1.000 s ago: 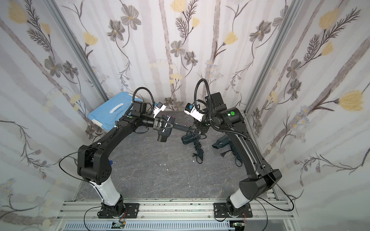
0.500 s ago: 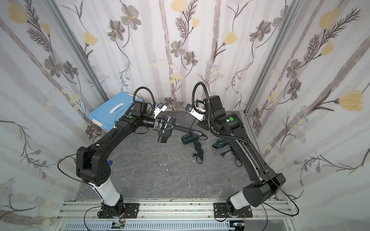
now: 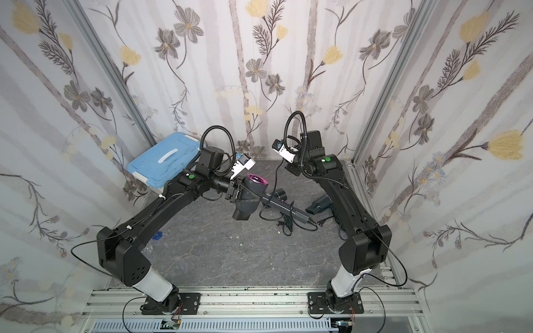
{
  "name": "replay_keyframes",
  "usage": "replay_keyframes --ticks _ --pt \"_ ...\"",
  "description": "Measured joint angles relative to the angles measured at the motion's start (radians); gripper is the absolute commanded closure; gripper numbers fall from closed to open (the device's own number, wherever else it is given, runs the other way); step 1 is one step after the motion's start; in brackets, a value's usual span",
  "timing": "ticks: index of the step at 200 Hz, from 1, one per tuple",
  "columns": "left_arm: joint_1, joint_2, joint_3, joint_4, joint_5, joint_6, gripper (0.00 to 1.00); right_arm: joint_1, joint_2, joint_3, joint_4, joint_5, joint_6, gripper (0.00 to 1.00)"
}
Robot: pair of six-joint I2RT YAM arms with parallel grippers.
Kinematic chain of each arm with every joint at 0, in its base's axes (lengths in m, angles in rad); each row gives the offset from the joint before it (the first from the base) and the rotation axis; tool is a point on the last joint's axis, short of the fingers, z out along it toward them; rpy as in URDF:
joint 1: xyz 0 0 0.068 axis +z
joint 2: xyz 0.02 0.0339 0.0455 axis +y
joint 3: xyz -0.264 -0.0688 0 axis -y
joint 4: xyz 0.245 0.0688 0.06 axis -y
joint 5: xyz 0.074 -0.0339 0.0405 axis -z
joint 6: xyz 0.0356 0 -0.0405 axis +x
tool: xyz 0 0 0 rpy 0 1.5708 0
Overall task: Wrap the cord around the hair dryer
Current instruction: Wrap the power cord around the hair dryer.
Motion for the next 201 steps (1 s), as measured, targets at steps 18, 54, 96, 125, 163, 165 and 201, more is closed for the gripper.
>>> replay_keyframes --ticks 18,54,96,125,163,165,201 --pt "0.001 -0.039 -0.010 0.066 0.018 -0.048 1.00 -0.029 0.027 -0.025 0.006 -0.134 0.027 1.00" --pt "0.027 -0.068 0.005 0.171 0.032 -0.135 1.00 -0.053 0.027 -0.153 0.055 -0.343 0.089 1.00" --pt "0.138 -0.097 -0.003 0.453 0.001 -0.358 1.00 -0.049 -0.073 -0.372 0.126 -0.433 0.157 1.00" --pt "0.199 -0.085 0.035 0.583 -0.069 -0.478 1.00 -0.040 -0.151 -0.504 0.187 -0.453 0.198 1.00" --pt "0.263 -0.056 0.053 0.720 -0.144 -0.596 1.00 -0.010 -0.241 -0.625 0.256 -0.455 0.246 1.00" --pt "0.267 -0.054 0.053 0.725 -0.150 -0.602 1.00 -0.006 -0.245 -0.629 0.259 -0.454 0.249 1.00" --pt "0.330 -0.028 0.050 0.777 -0.250 -0.674 1.00 0.058 -0.295 -0.691 0.262 -0.392 0.255 1.00"
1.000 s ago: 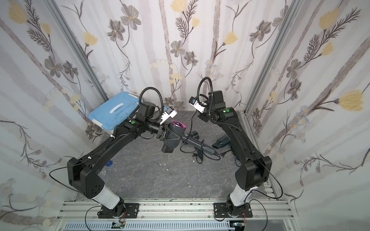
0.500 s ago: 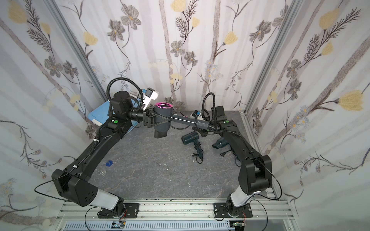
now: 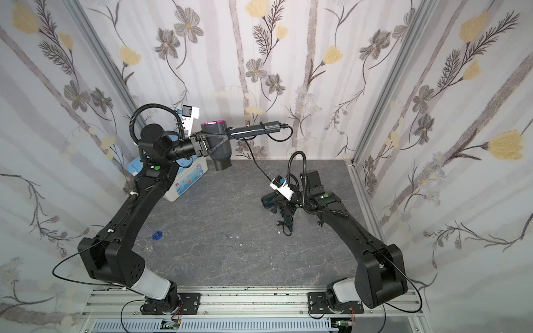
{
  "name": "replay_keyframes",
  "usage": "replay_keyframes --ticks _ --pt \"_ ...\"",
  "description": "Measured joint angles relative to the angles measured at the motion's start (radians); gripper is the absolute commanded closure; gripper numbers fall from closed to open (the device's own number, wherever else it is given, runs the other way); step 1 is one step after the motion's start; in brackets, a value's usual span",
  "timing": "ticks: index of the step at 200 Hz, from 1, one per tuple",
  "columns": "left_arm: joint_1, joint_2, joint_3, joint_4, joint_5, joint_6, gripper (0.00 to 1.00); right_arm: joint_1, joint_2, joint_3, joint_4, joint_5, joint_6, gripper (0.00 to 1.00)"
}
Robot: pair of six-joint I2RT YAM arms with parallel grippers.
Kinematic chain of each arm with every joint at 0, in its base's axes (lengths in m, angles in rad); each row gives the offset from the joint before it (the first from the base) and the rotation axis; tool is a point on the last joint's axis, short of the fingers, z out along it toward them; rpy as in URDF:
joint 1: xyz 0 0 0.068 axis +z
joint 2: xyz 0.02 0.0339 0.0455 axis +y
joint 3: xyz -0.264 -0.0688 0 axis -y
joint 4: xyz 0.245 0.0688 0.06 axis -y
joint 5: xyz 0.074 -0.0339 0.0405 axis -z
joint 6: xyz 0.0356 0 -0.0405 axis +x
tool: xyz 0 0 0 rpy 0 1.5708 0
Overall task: Wrap the cord around the hair dryer
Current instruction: Wrap the power cord around the hair dryer.
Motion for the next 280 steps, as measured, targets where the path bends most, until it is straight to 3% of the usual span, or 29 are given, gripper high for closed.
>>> replay_keyframes --ticks 63,115,157,203,227,280 --pt "0.077 0.025 0.049 -0.084 -0.096 0.018 1.00 0.169 -0.085 -0.078 -0.062 0.186 0.024 1.00" --pt "0.078 0.033 0.103 -0.341 -0.163 0.232 1.00 0.332 -0.190 -0.041 -0.213 0.350 0.079 1.00" --pt "0.043 0.083 0.110 -0.596 -0.251 0.456 1.00 0.414 -0.272 0.129 -0.348 0.491 0.093 1.00" --pt "-0.084 0.102 0.055 -0.814 -0.270 0.658 1.00 0.416 -0.218 0.388 -0.384 0.706 0.010 1.00" --pt "-0.163 0.095 0.025 -0.912 -0.269 0.736 1.00 0.359 -0.124 0.534 -0.394 0.778 -0.060 1.00" --pt "-0.330 0.063 -0.014 -1.051 -0.213 0.864 1.00 0.247 0.080 0.743 -0.394 0.772 -0.176 1.00"
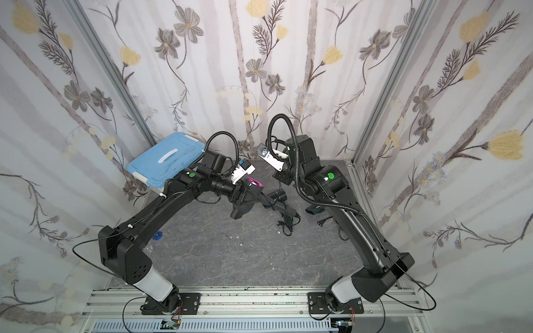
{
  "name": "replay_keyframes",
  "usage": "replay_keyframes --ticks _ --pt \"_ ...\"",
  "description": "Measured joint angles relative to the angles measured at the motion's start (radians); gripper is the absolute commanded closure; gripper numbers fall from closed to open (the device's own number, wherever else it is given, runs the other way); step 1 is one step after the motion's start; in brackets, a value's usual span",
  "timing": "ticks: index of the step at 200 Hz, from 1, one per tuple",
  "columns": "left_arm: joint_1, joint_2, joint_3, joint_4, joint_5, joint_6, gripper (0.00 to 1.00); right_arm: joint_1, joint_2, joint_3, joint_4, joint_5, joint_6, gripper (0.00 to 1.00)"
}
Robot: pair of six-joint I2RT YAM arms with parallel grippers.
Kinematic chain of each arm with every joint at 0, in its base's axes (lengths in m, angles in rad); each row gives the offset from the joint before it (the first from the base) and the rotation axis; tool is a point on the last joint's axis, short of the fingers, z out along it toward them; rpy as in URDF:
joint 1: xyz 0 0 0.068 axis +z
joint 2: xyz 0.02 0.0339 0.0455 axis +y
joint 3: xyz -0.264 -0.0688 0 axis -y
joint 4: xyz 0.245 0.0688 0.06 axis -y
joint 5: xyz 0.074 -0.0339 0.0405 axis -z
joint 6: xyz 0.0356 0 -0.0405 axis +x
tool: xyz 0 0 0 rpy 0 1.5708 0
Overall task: Wrap the cord around the hair dryer
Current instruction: Wrap the power cord around the hair dryer.
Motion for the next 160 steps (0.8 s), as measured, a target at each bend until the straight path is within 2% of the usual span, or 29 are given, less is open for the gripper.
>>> replay_keyframes --ticks 35,94,128,160 --pt "0.007 -0.074 -0.055 0.008 0.129 0.013 1.00 -0.100 0.066 -0.016 0.008 -0.104 -0.025 1.00" --pt "0.122 -0.160 -0.087 0.215 0.365 -0.133 1.00 -0.277 -0.007 -0.317 0.189 -0.405 0.001 1.00" --pt "0.160 -0.171 -0.082 0.287 0.428 -0.193 1.00 -0.349 -0.014 -0.424 0.285 -0.624 0.045 1.00" --pt "0.215 -0.175 -0.084 0.400 0.457 -0.295 1.00 -0.382 -0.014 -0.492 0.351 -0.773 0.067 1.00"
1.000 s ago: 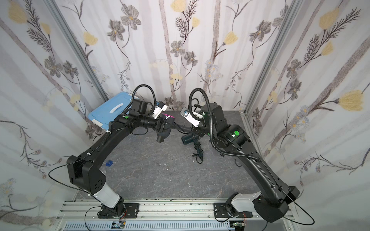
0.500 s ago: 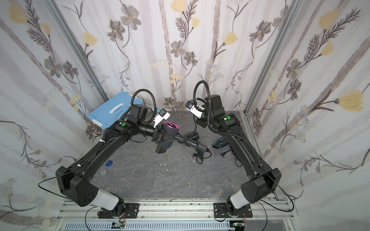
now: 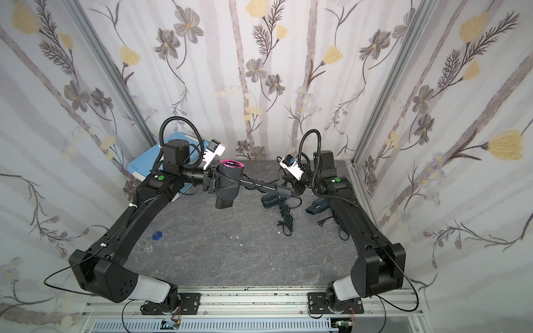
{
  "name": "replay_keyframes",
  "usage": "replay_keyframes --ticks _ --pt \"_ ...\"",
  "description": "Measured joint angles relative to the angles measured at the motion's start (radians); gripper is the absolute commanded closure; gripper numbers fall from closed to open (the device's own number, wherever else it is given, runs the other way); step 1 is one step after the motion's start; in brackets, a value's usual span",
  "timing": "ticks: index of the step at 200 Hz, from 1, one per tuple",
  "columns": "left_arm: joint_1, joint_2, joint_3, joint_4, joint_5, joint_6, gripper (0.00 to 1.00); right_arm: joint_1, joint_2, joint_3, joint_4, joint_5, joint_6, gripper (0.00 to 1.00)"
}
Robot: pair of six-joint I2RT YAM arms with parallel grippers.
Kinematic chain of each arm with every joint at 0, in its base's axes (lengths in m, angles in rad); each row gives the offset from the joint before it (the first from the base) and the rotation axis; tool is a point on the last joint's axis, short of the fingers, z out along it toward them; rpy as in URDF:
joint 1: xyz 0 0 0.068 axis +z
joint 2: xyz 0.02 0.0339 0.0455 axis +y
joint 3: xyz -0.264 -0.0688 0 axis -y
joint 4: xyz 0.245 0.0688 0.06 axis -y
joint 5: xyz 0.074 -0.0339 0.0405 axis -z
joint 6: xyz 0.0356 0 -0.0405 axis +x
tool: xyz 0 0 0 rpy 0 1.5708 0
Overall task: Wrap the cord around the hair dryer
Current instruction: Wrap the power cord around the hair dryer.
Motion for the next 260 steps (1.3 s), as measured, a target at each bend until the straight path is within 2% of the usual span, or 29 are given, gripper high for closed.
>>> replay_keyframes --ticks 53,133,167,201,237,260 --pt "0.101 0.027 -0.016 0.354 -0.029 -0.306 1.00 -0.008 -0.032 -0.165 0.110 -0.097 0.070 1.00" --pt "0.246 0.120 -0.001 0.570 -0.161 -0.577 1.00 0.018 -0.222 -0.401 0.253 -0.148 0.171 1.00" --pt "0.301 0.157 -0.001 0.652 -0.196 -0.674 1.00 0.085 -0.253 -0.395 0.245 -0.097 0.170 1.00" --pt "0.354 0.182 0.005 0.704 -0.215 -0.741 1.00 0.158 -0.248 -0.396 0.176 0.034 0.169 1.00" --pt "0.377 0.184 0.008 0.706 -0.198 -0.753 1.00 0.224 -0.249 -0.382 0.134 0.120 0.179 1.00" --pt "0.363 0.193 0.045 0.665 -0.202 -0.731 1.00 0.332 -0.190 -0.325 0.074 0.172 0.177 1.00"
